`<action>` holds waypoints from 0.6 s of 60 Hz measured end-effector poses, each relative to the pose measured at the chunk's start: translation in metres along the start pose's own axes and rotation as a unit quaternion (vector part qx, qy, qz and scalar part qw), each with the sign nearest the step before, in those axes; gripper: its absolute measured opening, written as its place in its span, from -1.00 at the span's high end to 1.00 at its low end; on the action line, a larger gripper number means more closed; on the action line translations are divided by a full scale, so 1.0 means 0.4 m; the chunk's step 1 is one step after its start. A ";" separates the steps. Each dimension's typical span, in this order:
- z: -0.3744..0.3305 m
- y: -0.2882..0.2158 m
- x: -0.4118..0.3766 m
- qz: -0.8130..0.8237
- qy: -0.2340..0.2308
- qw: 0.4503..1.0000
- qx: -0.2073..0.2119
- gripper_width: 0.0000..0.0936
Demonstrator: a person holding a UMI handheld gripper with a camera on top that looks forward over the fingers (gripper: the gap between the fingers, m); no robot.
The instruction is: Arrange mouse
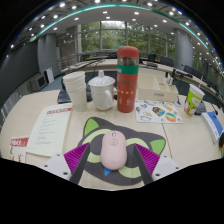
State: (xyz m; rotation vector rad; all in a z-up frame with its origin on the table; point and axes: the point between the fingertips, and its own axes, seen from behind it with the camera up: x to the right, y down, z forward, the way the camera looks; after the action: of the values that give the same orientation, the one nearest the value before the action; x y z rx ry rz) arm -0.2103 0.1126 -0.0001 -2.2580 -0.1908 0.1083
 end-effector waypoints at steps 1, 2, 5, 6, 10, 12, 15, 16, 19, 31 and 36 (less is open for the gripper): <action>-0.010 -0.002 -0.002 0.000 -0.001 1.000 0.000 -0.82; -0.022 -0.005 -0.002 -0.001 0.000 1.000 0.000 -0.77; -0.064 -0.017 0.000 -0.002 0.007 1.000 0.003 -0.82; -0.085 -0.021 -0.003 -0.004 0.009 1.000 0.006 -0.84; -0.164 -0.037 -0.016 -0.006 0.011 1.000 0.014 -0.82; -0.210 -0.040 -0.025 -0.005 0.012 1.000 0.015 -0.82; -0.283 -0.038 -0.041 0.001 0.013 1.000 0.017 -0.82; -0.307 -0.035 -0.046 0.003 0.012 1.000 0.018 -0.82; -0.385 -0.027 -0.069 0.007 0.007 1.000 0.023 -0.82; -0.676 0.052 -0.139 0.005 0.005 0.999 0.040 -0.82; -0.781 0.090 -0.160 0.002 0.008 0.999 0.045 -0.82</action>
State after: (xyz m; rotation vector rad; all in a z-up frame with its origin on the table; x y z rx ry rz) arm -0.2252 -0.1576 0.1726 -2.1688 -0.1689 0.0995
